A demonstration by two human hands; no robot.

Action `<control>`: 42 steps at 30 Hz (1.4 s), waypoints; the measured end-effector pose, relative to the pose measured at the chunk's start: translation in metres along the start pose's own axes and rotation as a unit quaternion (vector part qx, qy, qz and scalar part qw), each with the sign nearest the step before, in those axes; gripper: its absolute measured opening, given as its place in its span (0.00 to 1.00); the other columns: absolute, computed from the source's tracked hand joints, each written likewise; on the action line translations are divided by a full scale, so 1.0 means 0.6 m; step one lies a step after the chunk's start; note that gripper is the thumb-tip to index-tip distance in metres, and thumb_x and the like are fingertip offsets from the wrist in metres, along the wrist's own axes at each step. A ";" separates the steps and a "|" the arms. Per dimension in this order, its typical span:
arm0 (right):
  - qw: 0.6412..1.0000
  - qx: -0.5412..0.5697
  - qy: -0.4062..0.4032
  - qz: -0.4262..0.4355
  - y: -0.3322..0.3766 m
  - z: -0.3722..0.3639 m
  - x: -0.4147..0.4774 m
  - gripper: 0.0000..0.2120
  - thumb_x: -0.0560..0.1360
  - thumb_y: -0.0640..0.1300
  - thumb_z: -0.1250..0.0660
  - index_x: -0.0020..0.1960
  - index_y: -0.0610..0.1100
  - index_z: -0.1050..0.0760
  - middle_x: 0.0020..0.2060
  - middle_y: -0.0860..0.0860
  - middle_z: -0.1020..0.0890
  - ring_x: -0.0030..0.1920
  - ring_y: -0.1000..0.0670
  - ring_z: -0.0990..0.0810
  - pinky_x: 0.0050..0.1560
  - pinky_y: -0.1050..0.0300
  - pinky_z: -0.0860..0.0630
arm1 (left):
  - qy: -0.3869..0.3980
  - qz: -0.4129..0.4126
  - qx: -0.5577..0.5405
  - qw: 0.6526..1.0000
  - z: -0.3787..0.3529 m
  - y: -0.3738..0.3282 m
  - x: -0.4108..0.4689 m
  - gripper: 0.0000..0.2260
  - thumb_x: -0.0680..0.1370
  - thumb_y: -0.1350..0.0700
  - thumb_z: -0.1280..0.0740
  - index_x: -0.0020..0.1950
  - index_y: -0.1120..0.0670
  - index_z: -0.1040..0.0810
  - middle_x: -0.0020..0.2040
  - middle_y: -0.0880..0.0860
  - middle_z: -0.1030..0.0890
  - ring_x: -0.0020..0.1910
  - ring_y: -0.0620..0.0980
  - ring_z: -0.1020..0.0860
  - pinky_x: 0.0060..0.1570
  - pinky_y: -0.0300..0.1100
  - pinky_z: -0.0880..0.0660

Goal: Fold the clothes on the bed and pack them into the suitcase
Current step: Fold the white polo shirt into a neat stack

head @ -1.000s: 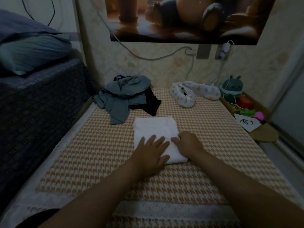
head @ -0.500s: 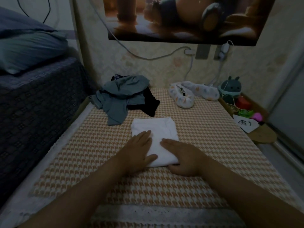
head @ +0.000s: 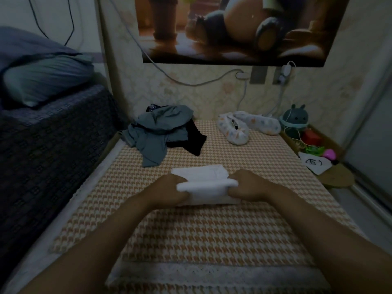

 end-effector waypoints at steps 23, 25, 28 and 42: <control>0.953 -0.103 -0.273 0.085 0.010 -0.081 0.154 0.29 0.76 0.55 0.50 0.61 0.37 0.22 0.61 0.40 0.22 0.62 0.41 0.23 0.67 0.51 0.33 | -0.061 -0.049 0.214 0.974 -0.081 0.024 0.118 0.28 0.81 0.41 0.58 0.72 0.54 0.31 0.69 0.53 0.29 0.67 0.54 0.31 0.67 0.53 0.38; 0.984 -0.044 -0.141 0.096 -0.003 -0.104 0.161 0.50 0.74 0.71 0.66 0.69 0.32 0.32 0.68 0.42 0.29 0.68 0.45 0.29 0.72 0.65 0.50 | -0.050 -0.071 0.197 0.977 -0.077 0.042 0.112 0.33 0.80 0.39 0.59 0.72 0.57 0.31 0.69 0.56 0.28 0.68 0.55 0.30 0.70 0.49 0.40; 0.996 -0.009 -0.069 0.051 -0.048 -0.114 0.166 0.60 0.64 0.79 0.73 0.74 0.35 0.41 0.73 0.42 0.36 0.73 0.46 0.36 0.74 0.63 0.54 | -0.020 -0.010 0.204 0.979 -0.066 0.073 0.096 0.39 0.76 0.33 0.63 0.78 0.57 0.43 0.78 0.55 0.43 0.77 0.51 0.44 0.74 0.42 0.54; 0.972 -0.172 -0.052 0.152 -0.002 -0.111 0.115 0.44 0.66 0.79 0.48 0.77 0.64 0.56 0.78 0.51 0.47 0.76 0.50 0.46 0.75 0.50 0.52 | -0.151 0.141 0.060 0.977 -0.028 0.068 -0.017 0.16 0.72 0.41 0.29 0.34 0.50 0.26 0.32 0.47 0.24 0.32 0.43 0.26 0.30 0.39 0.33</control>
Point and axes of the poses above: each hand's wrist, its own x-axis towards the middle knuckle, its own z-axis out of the back of the hand, y = z × x, the point moved 3 cm from there along x, towards the middle knuckle
